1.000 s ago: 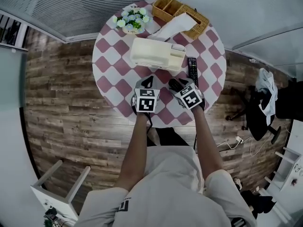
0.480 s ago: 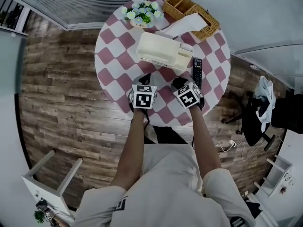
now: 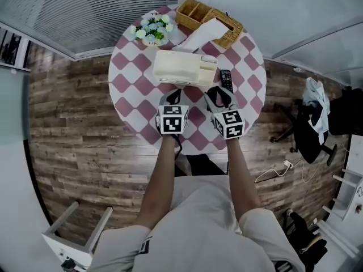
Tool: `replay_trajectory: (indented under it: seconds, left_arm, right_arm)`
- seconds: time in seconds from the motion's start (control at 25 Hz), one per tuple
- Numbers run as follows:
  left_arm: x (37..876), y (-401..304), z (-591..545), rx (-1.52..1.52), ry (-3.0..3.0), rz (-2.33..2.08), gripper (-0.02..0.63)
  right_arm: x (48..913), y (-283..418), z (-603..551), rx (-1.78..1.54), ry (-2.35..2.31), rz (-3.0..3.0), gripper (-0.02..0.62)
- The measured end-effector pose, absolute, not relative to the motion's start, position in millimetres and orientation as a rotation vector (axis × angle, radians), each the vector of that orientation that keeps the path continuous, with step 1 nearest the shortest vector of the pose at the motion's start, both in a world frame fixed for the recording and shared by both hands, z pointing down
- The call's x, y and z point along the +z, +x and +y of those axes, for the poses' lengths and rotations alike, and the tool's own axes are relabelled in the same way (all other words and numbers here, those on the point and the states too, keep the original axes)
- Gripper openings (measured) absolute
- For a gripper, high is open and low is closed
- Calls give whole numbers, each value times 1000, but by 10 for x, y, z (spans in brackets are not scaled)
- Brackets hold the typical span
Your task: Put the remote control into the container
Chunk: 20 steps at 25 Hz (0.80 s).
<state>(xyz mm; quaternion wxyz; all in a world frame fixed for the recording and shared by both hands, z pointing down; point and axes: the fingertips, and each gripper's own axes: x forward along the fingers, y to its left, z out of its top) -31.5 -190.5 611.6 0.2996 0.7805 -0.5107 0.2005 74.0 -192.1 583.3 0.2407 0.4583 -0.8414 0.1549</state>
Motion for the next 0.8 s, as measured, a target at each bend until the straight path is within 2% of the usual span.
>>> replay_trajectory:
  seconds: [0.36, 0.8]
  left_arm:
    - [5967, -313, -1943, 547, 2131, -1345, 3]
    - [5792, -500, -2098, 455, 2122, -1420, 3]
  right_arm:
    - [4734, 901, -2772, 267, 1715, -2460, 199]
    - [4826, 793, -3114, 20, 1989, -2327, 198]
